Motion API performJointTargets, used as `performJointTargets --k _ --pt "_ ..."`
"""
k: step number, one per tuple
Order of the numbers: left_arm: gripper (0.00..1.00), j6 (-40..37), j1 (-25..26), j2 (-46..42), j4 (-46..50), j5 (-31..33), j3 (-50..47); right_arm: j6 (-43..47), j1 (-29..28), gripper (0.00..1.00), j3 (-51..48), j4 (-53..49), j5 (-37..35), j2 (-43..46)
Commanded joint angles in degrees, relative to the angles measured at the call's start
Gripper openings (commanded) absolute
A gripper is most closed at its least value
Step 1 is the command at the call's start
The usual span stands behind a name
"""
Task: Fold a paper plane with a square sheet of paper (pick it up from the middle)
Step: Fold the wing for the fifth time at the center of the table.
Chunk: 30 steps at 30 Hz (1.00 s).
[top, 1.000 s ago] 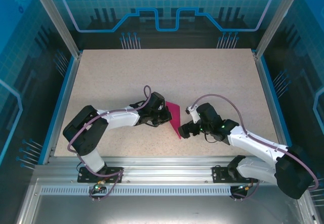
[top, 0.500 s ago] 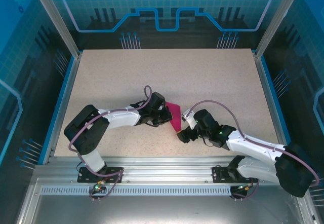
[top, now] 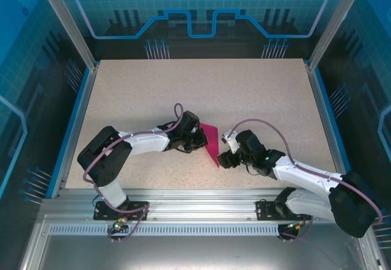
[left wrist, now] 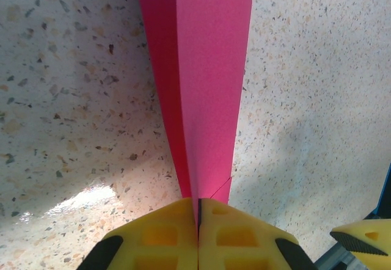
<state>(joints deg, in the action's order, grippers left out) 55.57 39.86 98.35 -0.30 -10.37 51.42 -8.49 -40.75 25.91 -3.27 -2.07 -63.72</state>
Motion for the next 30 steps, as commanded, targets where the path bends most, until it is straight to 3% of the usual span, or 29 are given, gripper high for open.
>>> performJointTargets --k 1,6,11,22,30 --pt "0.07 0.24 -0.22 0.34 0.47 -1.33 1.1 2.78 -2.33 0.67 0.62 1.89 1.3 -1.17" --pt "0.07 0.33 -0.23 0.47 0.35 -1.54 1.41 7.06 -7.49 0.59 2.03 3.85 -5.0 -6.55" --pt "0.06 0.46 -0.29 0.75 0.24 -1.67 1.33 7.83 -10.48 0.59 2.79 5.83 -10.57 -11.08" --pt "0.06 0.88 -0.3 0.55 -0.36 -1.64 0.44 12.1 -11.79 0.57 2.0 9.01 -11.16 -11.42" --pt "0.07 0.69 -0.22 0.35 0.06 -1.44 0.69 6.17 -10.83 0.58 4.22 3.72 -13.17 -10.62"
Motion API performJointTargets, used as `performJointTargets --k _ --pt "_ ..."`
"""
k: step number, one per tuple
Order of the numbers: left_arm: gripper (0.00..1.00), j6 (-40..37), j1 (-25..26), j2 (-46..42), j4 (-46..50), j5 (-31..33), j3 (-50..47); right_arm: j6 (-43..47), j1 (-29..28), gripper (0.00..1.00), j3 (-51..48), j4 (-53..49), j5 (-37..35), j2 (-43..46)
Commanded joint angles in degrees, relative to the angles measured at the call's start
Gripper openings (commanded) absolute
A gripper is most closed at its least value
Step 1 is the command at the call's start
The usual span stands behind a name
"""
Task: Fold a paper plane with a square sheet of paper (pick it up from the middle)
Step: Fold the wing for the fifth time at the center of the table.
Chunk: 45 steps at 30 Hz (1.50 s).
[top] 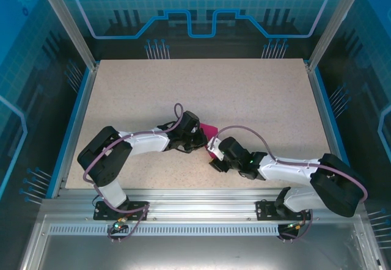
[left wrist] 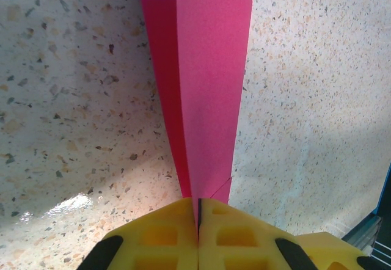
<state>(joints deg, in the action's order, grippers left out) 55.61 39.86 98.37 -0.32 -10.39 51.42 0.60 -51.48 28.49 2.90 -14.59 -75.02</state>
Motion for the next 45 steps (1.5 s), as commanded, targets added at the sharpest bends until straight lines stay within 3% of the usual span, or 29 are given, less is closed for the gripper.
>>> performJointTargets --k 1,10,29,38,45 --pt "0.07 0.55 -0.27 0.35 0.13 -1.49 0.74 -3.87 0.21 0.58 1.68 -3.02 -0.62 1.01" --pt "0.06 0.39 -0.28 0.7 0.16 -1.85 1.15 -4.94 -0.41 0.59 2.23 -2.02 2.83 0.3" --pt "0.06 0.37 -0.25 0.76 0.54 -1.99 1.49 -3.23 -5.67 0.56 5.05 -1.69 -7.45 -5.68" --pt "0.06 0.46 -0.28 0.68 0.32 -2.02 1.49 -0.63 -5.3 0.6 -6.01 8.94 -1.83 3.77" --pt "0.06 0.55 -0.28 0.73 0.08 -2.37 1.62 1.41 -5.9 0.61 -4.04 12.28 -4.06 -1.57"
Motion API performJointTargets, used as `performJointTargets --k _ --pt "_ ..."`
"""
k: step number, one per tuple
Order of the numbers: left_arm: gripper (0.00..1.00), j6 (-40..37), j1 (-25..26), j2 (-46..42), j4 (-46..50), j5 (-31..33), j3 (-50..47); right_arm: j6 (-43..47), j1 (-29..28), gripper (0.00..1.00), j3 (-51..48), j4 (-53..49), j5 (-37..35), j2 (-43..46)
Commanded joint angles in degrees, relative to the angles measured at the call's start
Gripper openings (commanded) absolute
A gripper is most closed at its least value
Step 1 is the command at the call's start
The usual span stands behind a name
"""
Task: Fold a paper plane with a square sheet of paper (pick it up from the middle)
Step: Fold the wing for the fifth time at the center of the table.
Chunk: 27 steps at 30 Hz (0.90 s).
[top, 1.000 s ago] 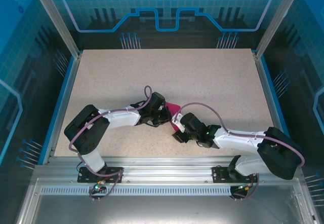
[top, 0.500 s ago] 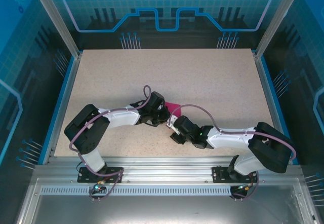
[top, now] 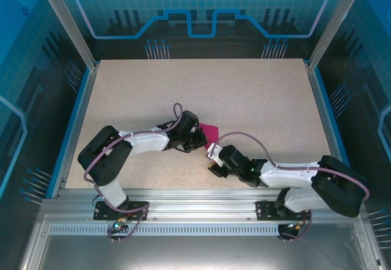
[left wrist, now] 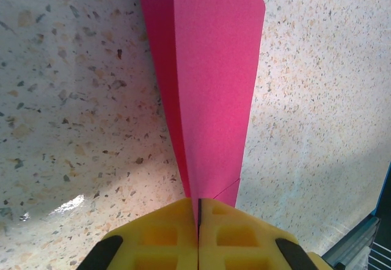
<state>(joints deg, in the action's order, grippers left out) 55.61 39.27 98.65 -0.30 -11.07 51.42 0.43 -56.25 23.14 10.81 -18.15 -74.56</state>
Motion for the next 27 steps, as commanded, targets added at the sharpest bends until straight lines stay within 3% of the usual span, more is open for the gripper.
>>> performJointTargets --k 1,13,27 --pt "0.06 0.55 0.35 0.43 0.0 -1.7 1.58 1.75 -1.14 0.6 1.37 6.53 -0.56 -2.5" --pt "0.07 0.72 0.36 -0.11 0.03 -1.64 1.28 1.06 -1.19 0.4 2.0 9.74 -4.76 -6.81" --pt "0.07 0.81 0.38 -0.27 0.21 -1.72 1.23 -0.33 -1.14 0.29 2.4 8.86 -5.53 -8.23"
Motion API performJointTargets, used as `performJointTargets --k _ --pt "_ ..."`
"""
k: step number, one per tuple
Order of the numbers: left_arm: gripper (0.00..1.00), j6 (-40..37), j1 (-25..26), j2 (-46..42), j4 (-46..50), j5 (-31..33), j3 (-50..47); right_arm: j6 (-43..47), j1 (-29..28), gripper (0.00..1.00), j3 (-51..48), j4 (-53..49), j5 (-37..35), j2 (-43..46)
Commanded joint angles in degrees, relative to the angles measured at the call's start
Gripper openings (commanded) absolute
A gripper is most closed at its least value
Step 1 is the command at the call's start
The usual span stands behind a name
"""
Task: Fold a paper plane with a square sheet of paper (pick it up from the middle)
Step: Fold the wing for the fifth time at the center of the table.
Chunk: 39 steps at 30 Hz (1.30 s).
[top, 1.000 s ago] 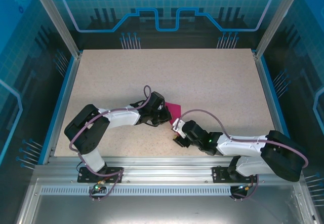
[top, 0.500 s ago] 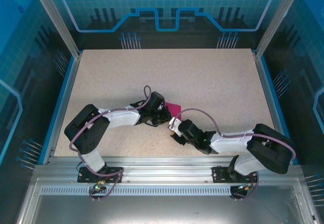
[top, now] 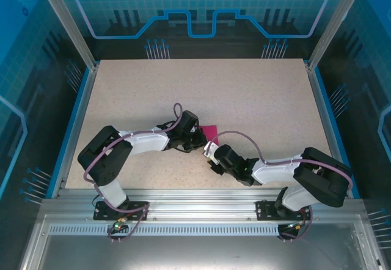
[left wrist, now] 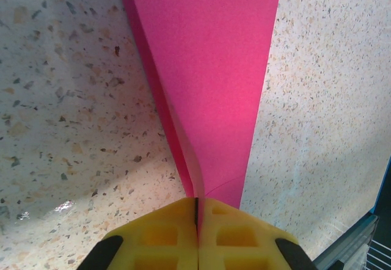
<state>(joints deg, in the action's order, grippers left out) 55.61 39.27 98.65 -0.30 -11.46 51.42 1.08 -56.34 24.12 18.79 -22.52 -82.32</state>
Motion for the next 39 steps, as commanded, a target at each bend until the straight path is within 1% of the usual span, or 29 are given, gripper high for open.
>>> performJointTargets --k 1,8,14,22,27,29,33,35,39 --pt "0.07 0.81 0.43 -0.21 0.2 -1.35 1.23 -1.08 -1.06 0.29 1.49 0.6 -1.12 -0.45" --pt "0.07 0.77 0.48 0.0 0.21 -1.59 1.4 -2.21 -1.06 0.36 2.05 -0.15 0.01 0.48" --pt "0.07 0.77 0.68 0.44 0.27 -1.64 1.75 -2.36 -0.89 0.37 2.11 1.05 -1.63 1.5" --pt "0.07 0.64 0.73 1.15 0.27 -1.9 2.37 -3.35 -0.35 0.28 1.55 1.24 -0.83 0.32" --pt "0.07 0.64 0.83 1.27 0.3 -1.98 2.46 -4.73 0.14 0.21 1.07 0.91 -0.12 0.23" --pt "0.07 0.64 0.86 1.22 0.42 -1.91 2.55 -5.19 0.8 0.11 0.94 0.62 1.67 0.19" --pt "0.08 0.73 0.86 1.23 0.51 -1.96 2.55 -6.91 1.93 0.1 0.93 0.11 4.0 0.32" --pt "0.08 0.73 0.81 1.26 0.55 -1.81 2.63 -7.71 2.67 0.07 0.87 -0.02 5.55 0.3" --pt "0.12 0.73 0.82 1.08 0.84 -1.9 2.98 -9.28 4.22 0.03 0.11 0.5 8.68 0.84"
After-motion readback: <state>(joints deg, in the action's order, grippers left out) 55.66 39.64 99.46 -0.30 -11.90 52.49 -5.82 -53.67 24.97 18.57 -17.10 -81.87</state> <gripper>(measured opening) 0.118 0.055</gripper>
